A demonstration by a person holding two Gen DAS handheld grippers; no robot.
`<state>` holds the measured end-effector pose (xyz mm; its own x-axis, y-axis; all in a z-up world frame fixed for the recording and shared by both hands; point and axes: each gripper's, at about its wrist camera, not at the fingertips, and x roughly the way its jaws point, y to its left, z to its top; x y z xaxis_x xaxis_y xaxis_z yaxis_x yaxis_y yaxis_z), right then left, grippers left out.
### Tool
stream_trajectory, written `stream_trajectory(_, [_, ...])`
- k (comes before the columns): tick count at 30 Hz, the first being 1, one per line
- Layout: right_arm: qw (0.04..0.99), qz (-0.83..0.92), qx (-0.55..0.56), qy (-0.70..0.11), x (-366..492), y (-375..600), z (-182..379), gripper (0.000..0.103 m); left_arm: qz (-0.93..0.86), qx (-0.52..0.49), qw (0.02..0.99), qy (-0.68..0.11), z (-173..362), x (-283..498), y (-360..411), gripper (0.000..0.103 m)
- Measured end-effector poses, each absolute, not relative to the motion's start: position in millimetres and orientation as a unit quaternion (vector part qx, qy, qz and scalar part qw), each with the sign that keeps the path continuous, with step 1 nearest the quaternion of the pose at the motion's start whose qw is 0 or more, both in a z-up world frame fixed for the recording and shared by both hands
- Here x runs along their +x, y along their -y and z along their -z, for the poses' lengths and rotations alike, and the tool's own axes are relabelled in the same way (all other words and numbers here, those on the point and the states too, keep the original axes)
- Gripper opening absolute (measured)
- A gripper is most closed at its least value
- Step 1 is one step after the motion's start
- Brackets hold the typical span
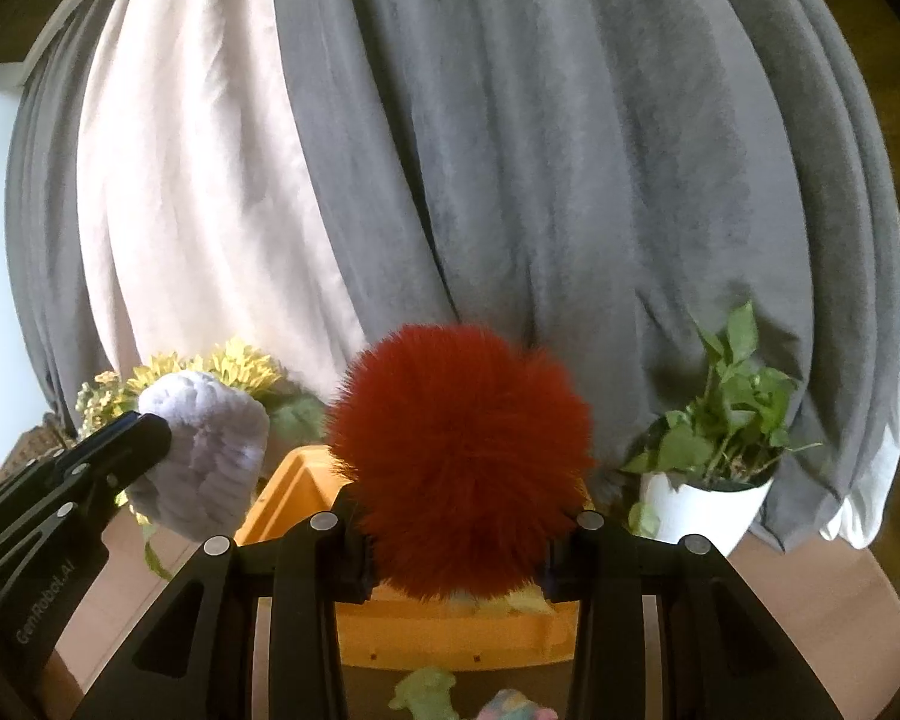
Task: Organize soft objects
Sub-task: 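Lift the lilac towel and red pompom and carry both over the orange crate, then lower both items into the orange crate and open both grippers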
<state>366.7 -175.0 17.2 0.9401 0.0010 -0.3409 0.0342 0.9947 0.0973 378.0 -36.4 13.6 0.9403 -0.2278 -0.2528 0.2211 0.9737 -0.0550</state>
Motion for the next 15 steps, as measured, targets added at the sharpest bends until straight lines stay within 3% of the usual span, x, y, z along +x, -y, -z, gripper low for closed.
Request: stream_trajectory(15, [0.976, 0.000, 0.052, -0.211, 429, 178, 6, 0.038, 0.112, -0.011, 0.980, -0.166, 10, 440, 40, 0.014])
